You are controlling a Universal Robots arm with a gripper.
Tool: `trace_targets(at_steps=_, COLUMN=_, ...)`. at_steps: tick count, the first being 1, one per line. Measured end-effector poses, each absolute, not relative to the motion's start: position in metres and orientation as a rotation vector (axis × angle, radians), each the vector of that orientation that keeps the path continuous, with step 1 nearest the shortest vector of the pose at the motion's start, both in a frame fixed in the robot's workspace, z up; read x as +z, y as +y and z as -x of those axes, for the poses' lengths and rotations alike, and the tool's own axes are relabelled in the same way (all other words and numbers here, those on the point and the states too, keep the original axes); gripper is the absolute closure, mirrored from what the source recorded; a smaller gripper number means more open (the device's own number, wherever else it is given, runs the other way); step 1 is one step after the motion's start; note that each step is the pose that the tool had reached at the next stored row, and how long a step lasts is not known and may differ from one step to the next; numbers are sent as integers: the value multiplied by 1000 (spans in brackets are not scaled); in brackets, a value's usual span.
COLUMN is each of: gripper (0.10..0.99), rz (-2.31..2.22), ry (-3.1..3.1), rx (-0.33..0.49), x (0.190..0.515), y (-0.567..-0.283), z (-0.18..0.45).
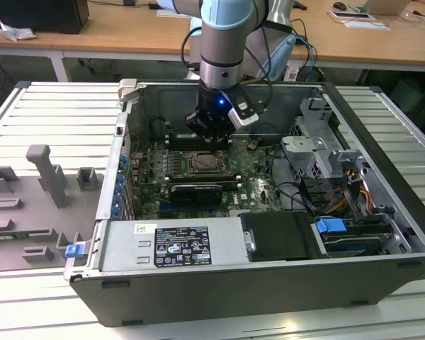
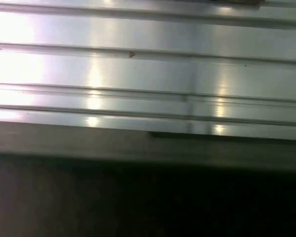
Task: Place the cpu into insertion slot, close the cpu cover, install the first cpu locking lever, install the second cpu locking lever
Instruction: 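Install the first cpu locking lever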
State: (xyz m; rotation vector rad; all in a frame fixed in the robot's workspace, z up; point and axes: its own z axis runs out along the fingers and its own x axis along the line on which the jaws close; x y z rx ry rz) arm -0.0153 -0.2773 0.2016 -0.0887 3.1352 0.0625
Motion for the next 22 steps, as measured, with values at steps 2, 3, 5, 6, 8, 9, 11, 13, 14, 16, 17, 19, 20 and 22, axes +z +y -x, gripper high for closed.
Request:
trace_targets(at_steps=2, gripper=980, rz=89, ry=3136, rx=62, x=201, y=-278, z=15)
trace_targets(at_steps=3, gripper=980, rz=89, ry=3136, rx=61, x=201, y=-278, z=15)
trace_targets(at_steps=5, gripper=980, rz=89, ry=3136, rx=62, x=201, y=-277, z=15)
trace_targets(at_steps=6, gripper=980, rz=89, ry=3135, rx=63, x=203, y=-277, z=15)
trace_targets(at_steps=8, gripper=980, rz=89, ry=3135, rx=62, x=208, y=-277, z=15)
trace_targets(at_steps=9, gripper=980, rz=89, ry=3135, rx=62, x=211, y=-277, z=15)
trace_targets(at_steps=11, gripper=980, rz=89, ry=3136, rx=62, x=216, y=-277, z=15)
trace_targets(at_steps=13, gripper=980, rz=89, ry=3135, rx=62, x=216, y=-278, z=15)
trace_targets(at_steps=14, gripper=980, rz=89, ry=3136, rx=62, x=216, y=-279, z=15)
trace_targets(at_steps=16, gripper=980, rz=89, ry=3136, rx=62, x=216, y=-280, z=15)
trace_targets(at_steps=17, gripper=980, rz=89, ry=3135, rx=62, x=216, y=-281, z=15)
trace_targets(at_steps=19, gripper=980, rz=89, ry=3135, rx=62, x=216, y=-282, z=15)
trace_targets(at_steps=20, gripper=980, rz=89, ry=3135, rx=62, x=216, y=-282, z=15)
trace_targets(at_steps=22, gripper=980, rz=89, ry=3135, rx=62, x=216, y=-283, z=15)
